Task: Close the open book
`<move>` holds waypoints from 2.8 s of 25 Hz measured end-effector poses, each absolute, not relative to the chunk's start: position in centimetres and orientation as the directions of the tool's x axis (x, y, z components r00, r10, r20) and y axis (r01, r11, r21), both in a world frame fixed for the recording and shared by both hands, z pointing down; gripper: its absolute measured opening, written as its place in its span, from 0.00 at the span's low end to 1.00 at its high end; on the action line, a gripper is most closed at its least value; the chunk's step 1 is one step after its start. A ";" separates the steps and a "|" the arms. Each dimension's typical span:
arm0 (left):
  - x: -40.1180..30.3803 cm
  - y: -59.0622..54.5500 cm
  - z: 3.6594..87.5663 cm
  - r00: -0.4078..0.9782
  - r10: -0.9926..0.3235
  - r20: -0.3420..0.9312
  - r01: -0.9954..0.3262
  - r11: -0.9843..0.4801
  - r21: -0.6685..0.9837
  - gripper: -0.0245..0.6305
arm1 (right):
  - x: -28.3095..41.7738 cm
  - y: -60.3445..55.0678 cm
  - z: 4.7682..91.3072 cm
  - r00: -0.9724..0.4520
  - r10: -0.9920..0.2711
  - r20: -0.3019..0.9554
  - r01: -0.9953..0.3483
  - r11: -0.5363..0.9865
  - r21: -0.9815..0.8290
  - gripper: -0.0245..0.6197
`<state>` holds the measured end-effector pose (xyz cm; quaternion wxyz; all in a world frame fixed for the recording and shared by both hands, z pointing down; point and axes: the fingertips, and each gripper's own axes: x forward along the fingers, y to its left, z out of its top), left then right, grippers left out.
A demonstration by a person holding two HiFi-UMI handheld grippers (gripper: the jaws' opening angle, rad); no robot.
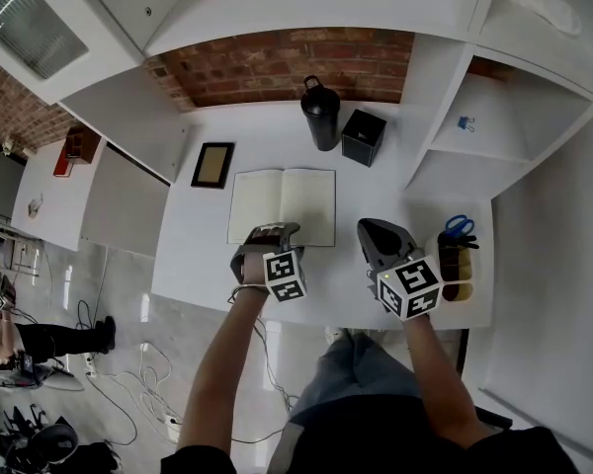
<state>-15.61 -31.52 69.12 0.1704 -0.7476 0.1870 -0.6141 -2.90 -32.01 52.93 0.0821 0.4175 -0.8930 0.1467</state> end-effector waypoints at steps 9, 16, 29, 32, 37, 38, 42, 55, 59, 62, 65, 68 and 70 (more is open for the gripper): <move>-16.1 -31.5 70.7 0.130 -0.481 0.867 -0.008 -0.875 -0.484 0.36 | -2.9 -31.9 53.2 -0.630 -0.723 0.283 -0.776 0.602 -0.189 0.04; -16.5 -31.7 71.0 0.109 -0.489 0.866 0.000 -0.871 -0.492 0.35 | -2.8 -31.6 53.6 -0.622 -0.725 0.297 -0.782 0.593 -0.192 0.04; -16.2 -30.7 71.8 0.086 -0.495 0.864 0.103 -0.859 -0.502 0.18 | -2.5 -31.6 54.2 -0.613 -0.727 0.310 -0.789 0.581 -0.200 0.04; -16.1 -30.6 72.0 0.073 -0.498 0.864 0.127 -0.855 -0.503 0.15 | -2.6 -31.5 54.4 -0.614 -0.725 0.313 -0.789 0.581 -0.201 0.04; -16.1 -30.5 72.2 0.060 -0.497 0.865 0.136 -0.855 -0.501 0.13 | -2.8 -31.4 54.6 -0.617 -0.721 0.317 -0.786 0.585 -0.201 0.04; -16.1 -30.5 72.2 0.066 -0.498 0.865 0.120 -0.856 -0.502 0.13 | -2.8 -31.4 54.6 -0.617 -0.720 0.317 -0.786 0.585 -0.200 0.04; -16.1 -30.6 71.5 0.131 -0.509 0.851 0.001 -0.858 -0.513 0.11 | -2.6 -31.4 54.7 -0.614 -0.723 0.317 -0.788 0.581 -0.203 0.04; -16.1 -31.6 67.3 0.307 -0.637 0.707 -0.475 -0.747 -0.466 0.09 | -2.5 -31.8 54.9 -0.612 -0.722 0.322 -0.790 0.575 -0.213 0.04; -17.2 -31.8 65.5 0.344 -0.694 0.632 -0.684 -0.647 -0.337 0.09 | -2.7 -31.7 55.0 -0.616 -0.717 0.327 -0.787 0.578 -0.214 0.04; -18.5 -31.7 64.9 0.350 -0.733 0.584 -0.802 -0.556 -0.218 0.08 | -3.0 -31.7 55.0 -0.621 -0.712 0.328 -0.783 0.583 -0.216 0.04; -20.0 -31.6 64.9 0.342 -0.763 0.548 -0.879 -0.466 -0.100 0.07 | -3.4 -31.7 55.0 -0.629 -0.705 0.329 -0.777 0.593 -0.214 0.04; -21.4 -31.4 64.8 0.318 -0.782 0.536 -0.924 -0.382 -0.009 0.07 | -3.9 -31.7 55.1 -0.639 -0.694 0.332 -0.768 0.604 -0.213 0.04; -22.3 -31.3 65.1 0.297 -0.788 0.540 -0.943 -0.331 0.036 0.07 | -4.1 -31.7 55.2 -0.644 -0.688 0.335 -0.763 0.609 -0.215 0.04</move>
